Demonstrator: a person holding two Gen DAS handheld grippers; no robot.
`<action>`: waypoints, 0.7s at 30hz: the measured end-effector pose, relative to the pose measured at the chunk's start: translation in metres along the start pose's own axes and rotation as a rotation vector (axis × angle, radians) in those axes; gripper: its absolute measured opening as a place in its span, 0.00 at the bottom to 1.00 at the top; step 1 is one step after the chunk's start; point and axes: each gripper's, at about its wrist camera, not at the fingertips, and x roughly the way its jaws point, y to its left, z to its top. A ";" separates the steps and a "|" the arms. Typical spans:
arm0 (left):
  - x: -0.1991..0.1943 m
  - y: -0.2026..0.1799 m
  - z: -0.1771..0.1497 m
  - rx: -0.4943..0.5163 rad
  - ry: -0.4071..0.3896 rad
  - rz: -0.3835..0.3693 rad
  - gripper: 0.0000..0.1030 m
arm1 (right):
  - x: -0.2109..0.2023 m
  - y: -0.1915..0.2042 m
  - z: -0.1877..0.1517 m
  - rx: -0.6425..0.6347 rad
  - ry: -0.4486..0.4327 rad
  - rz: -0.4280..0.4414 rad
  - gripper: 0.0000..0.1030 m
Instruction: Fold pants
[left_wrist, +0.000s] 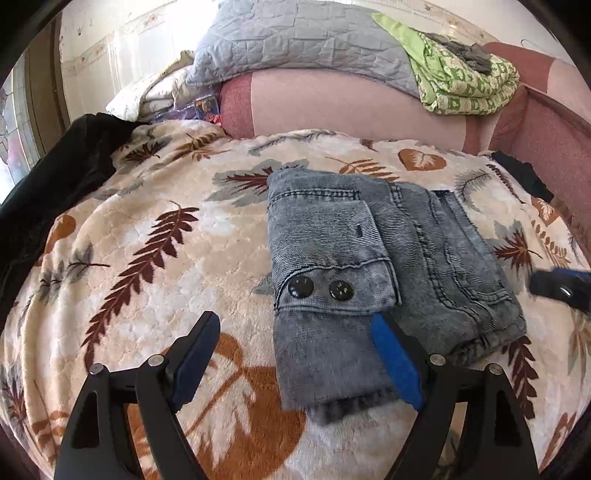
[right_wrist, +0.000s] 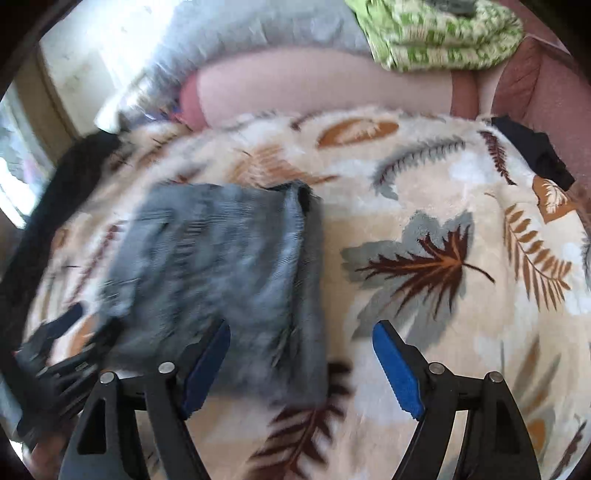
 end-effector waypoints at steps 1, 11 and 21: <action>-0.007 0.000 -0.001 -0.002 -0.010 -0.007 0.83 | -0.013 0.002 -0.010 -0.008 -0.010 0.015 0.80; -0.072 -0.017 -0.027 -0.077 -0.002 -0.041 0.86 | -0.061 0.016 -0.052 -0.107 -0.098 0.043 0.85; -0.097 -0.024 -0.013 -0.110 -0.028 -0.003 0.86 | -0.074 0.029 -0.042 -0.151 -0.122 0.059 0.85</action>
